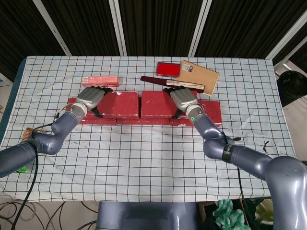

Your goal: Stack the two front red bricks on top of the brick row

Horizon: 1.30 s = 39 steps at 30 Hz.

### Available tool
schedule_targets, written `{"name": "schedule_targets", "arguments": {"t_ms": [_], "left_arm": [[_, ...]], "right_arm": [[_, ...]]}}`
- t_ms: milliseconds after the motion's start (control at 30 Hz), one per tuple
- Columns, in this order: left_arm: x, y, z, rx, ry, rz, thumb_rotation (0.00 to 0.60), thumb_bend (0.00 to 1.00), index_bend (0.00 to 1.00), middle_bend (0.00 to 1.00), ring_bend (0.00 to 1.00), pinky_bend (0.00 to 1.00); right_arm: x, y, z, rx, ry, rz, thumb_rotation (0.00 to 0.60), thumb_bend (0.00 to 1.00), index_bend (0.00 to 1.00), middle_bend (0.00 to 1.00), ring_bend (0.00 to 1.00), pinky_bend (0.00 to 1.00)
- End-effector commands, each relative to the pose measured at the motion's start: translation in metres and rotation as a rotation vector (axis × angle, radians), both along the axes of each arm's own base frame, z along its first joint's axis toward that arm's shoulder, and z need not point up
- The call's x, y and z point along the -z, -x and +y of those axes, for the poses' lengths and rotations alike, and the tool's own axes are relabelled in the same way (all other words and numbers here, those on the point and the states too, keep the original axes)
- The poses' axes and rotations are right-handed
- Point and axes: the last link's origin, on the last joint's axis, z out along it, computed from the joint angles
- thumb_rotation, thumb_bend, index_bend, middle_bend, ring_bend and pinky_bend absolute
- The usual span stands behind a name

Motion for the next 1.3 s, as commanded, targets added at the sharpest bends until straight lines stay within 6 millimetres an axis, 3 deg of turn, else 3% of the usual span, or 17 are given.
{"name": "schedule_targets", "arguments": {"t_ms": [33, 1300], "left_arm": [[0.002, -0.002, 0.0, 0.004, -0.001, -0.007, 0.6, 0.22, 0.2, 0.21, 0.11, 0.17], [0.015, -0.003, 0.002, -0.003, 0.004, -0.001, 0.6, 0.22, 0.2, 0.21, 0.11, 0.17]], "right_arm": [[0.001, 0.0, 0.0, -0.001, 0.0, 0.0, 0.6, 0.19, 0.2, 0.26, 0.21, 0.09], [0.012, 0.0, 0.001, 0.023, -0.022, 0.001, 0.6, 0.19, 0.2, 0.26, 0.21, 0.09]]}}
